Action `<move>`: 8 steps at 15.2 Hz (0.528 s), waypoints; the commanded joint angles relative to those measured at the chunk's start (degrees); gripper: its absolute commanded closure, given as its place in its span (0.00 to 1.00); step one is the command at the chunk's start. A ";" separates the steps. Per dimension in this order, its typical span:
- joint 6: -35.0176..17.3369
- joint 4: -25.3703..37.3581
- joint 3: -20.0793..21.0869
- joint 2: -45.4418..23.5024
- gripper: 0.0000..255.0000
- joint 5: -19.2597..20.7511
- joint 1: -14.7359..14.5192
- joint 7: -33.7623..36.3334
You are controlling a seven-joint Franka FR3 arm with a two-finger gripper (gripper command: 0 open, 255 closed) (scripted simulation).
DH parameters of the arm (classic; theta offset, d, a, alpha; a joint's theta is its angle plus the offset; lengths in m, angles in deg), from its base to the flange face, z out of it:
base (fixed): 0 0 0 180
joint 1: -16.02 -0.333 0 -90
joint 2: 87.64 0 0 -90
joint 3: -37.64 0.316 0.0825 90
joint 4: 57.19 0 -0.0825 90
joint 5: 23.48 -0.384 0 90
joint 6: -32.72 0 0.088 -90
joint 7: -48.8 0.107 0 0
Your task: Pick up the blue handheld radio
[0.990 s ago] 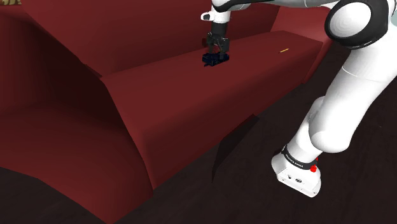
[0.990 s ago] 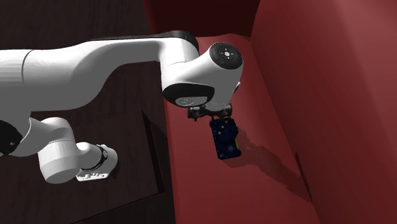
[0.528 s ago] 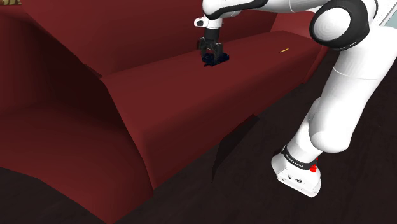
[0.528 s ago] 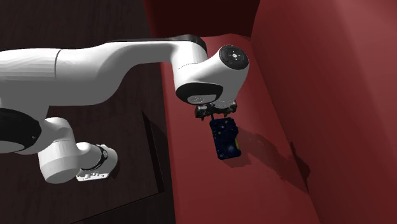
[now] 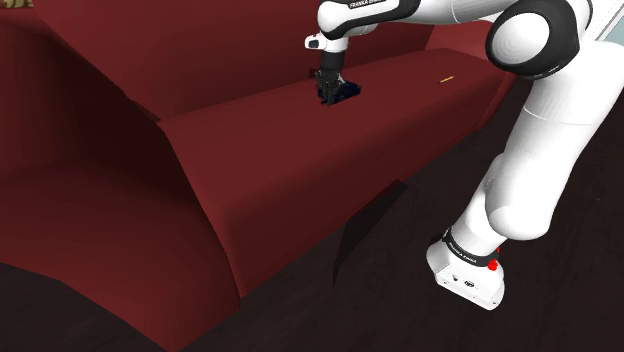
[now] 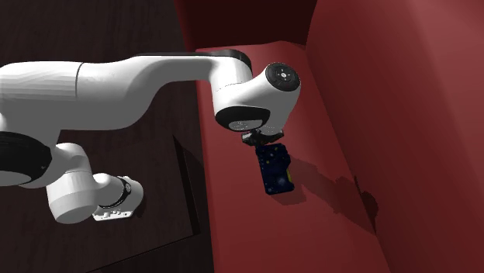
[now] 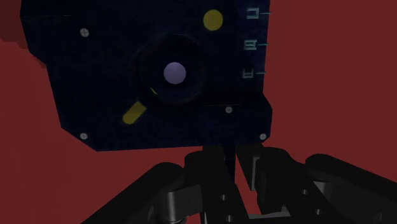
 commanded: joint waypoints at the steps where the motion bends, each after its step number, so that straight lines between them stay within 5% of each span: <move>1: -0.02 -0.01 0.00 0.00 1.00 0.00 0.00 0.00; 8: 1.46 1.21 -0.03 0.26 1.00 0.11 0.01 0.07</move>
